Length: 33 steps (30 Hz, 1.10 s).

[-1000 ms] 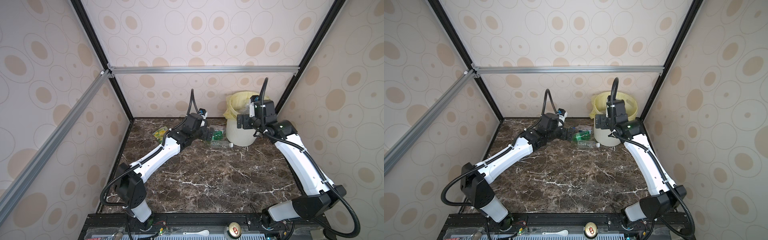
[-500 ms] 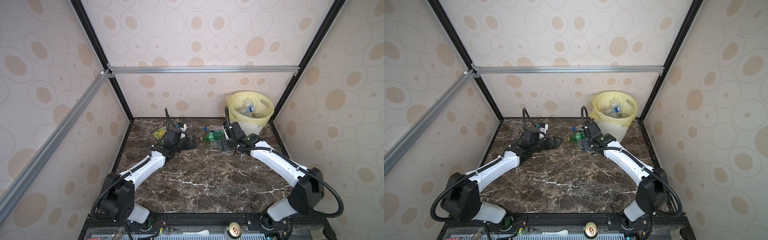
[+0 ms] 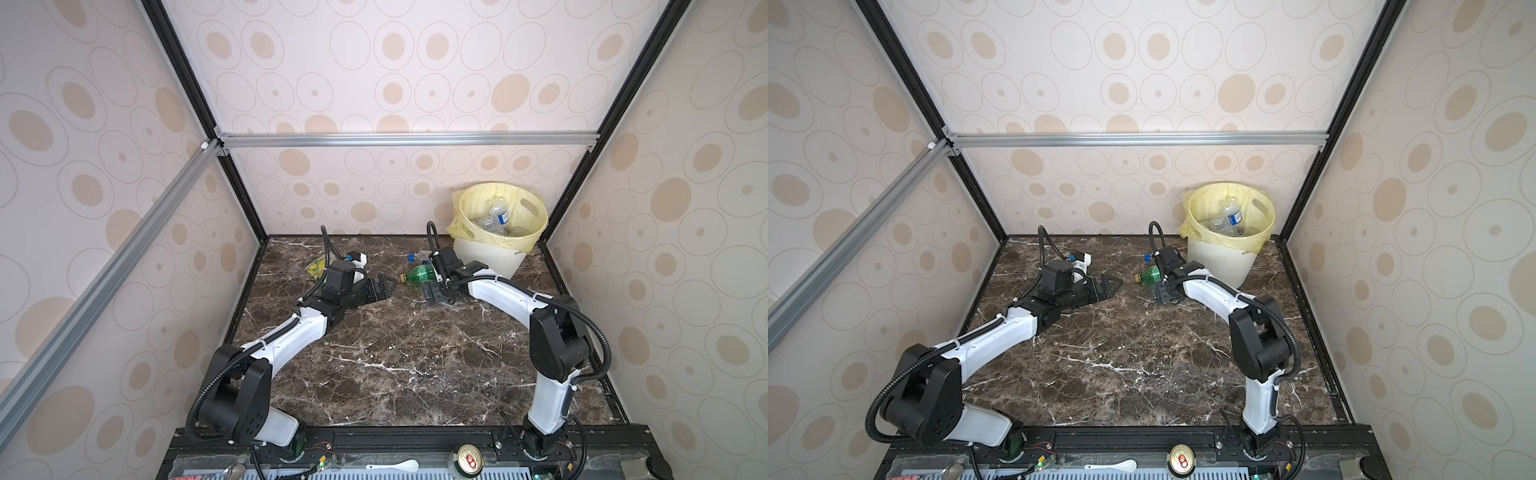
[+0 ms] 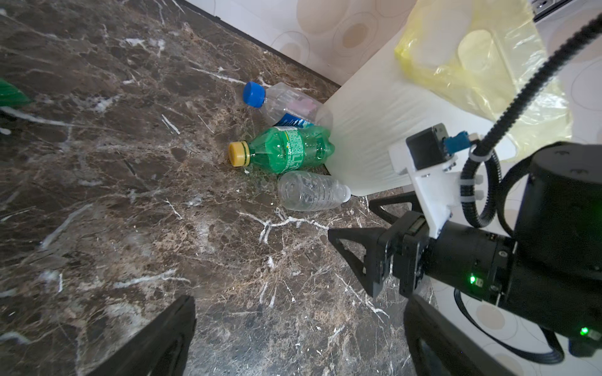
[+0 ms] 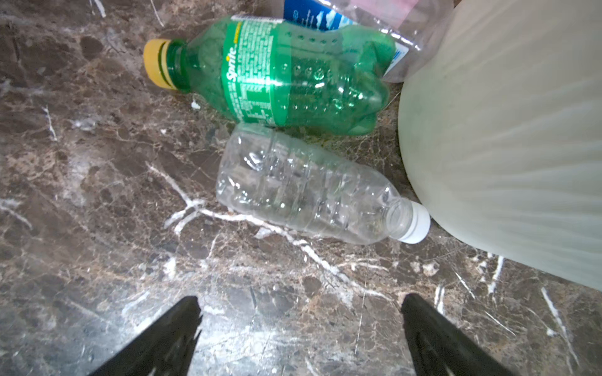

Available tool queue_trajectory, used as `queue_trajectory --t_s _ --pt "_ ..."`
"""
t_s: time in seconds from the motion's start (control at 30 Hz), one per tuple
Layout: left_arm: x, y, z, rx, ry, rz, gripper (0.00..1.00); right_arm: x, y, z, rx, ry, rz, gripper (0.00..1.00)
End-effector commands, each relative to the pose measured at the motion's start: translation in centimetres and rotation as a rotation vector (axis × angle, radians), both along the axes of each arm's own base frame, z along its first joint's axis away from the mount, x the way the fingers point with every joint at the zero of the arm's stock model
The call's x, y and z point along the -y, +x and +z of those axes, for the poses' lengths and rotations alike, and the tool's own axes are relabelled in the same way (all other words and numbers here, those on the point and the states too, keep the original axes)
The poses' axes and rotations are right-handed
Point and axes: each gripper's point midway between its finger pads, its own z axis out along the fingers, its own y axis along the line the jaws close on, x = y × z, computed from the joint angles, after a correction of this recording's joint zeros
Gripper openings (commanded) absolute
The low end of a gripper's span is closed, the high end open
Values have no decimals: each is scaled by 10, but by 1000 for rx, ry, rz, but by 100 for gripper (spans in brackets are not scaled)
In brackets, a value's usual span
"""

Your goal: Throw the plastic bottles in the bin

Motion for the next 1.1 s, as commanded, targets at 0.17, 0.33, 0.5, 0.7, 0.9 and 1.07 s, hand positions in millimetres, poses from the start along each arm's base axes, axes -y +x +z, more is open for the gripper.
queue_trajectory --t_s 0.17,0.33,0.5,0.7,0.9,1.07 --pt "0 6 2 6 -41 -4 99 -12 29 -9 -28 144 -10 100" --pt "2 8 -6 -13 -48 -11 99 -20 34 -20 -49 163 -1 100" --pt "1 9 -9 -20 -47 -8 99 -24 34 -34 -81 172 10 100" --pt "-5 10 -9 -20 -38 0 99 -38 24 -40 -119 233 24 100" --pt "-16 12 -6 -14 -28 18 99 -65 7 -36 -133 253 78 100" --pt "-22 12 -6 -16 -20 27 99 -83 -9 -22 -123 270 117 100"
